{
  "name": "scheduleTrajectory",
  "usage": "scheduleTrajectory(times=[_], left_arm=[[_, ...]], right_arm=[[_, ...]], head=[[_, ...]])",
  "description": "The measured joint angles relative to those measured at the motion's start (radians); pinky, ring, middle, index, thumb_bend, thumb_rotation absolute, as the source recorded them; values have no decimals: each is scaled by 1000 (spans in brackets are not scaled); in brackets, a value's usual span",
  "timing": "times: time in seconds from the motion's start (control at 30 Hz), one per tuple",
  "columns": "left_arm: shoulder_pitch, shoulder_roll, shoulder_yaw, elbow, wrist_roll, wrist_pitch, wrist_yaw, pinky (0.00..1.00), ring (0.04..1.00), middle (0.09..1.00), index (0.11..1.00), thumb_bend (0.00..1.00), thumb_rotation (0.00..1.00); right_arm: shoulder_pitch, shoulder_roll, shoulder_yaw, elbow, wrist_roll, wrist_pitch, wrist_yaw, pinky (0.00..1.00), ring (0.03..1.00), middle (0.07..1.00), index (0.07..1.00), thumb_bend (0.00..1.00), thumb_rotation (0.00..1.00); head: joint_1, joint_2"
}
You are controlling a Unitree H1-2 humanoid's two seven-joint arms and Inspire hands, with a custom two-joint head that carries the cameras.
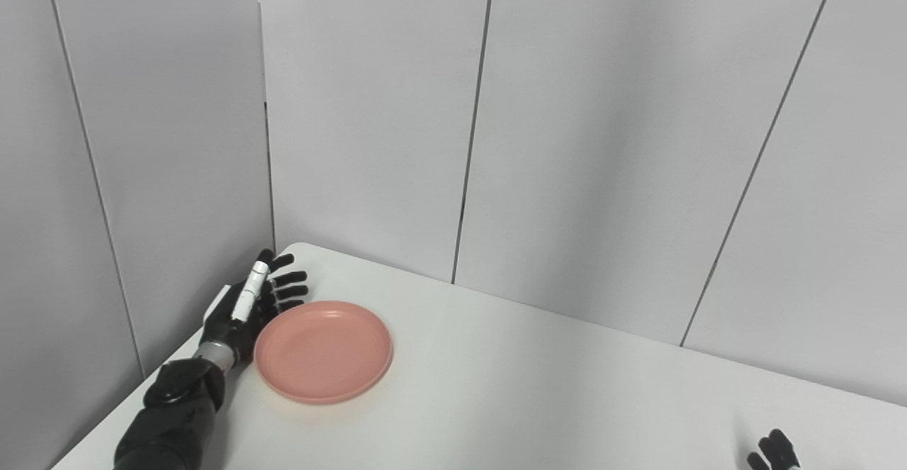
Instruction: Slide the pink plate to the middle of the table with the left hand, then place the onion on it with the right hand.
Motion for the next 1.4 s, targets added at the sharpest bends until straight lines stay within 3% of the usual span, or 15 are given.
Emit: scheduleTrajectory(times=[0.5, 0.67, 0.97, 1.17, 1.4], left_arm=[[22, -88, -41, -100, 1, 16, -11, 707, 734, 758, 834, 821, 891], [46, -125, -58, -154, -2, 20, -44, 716, 738, 757, 833, 801, 880], [111, -175, -118, -326, -1, 113, -71, 706, 720, 743, 819, 825, 860], [148, -212, -157, -451, -1, 214, -76, 725, 734, 748, 825, 814, 879], [164, -299, -165, -548, -1, 317, -24, 751, 744, 750, 848, 808, 881]], right_arm=[[1, 4, 1, -3, -11, 0, -7, 1000, 1000, 998, 1000, 722, 1000], [3, 9, 1, -9, -14, 0, -9, 1000, 1000, 986, 994, 748, 1000], [8, 13, 2, -23, -22, 1, -20, 1000, 1000, 962, 976, 804, 995], [10, 14, 4, -25, -24, 1, -27, 1000, 955, 925, 923, 852, 928], [13, 16, 6, -32, -33, 1, -29, 976, 933, 902, 891, 881, 865]], head=[[-23, 20], [-51, 38], [-98, 67], [-124, 106], [-178, 155]])
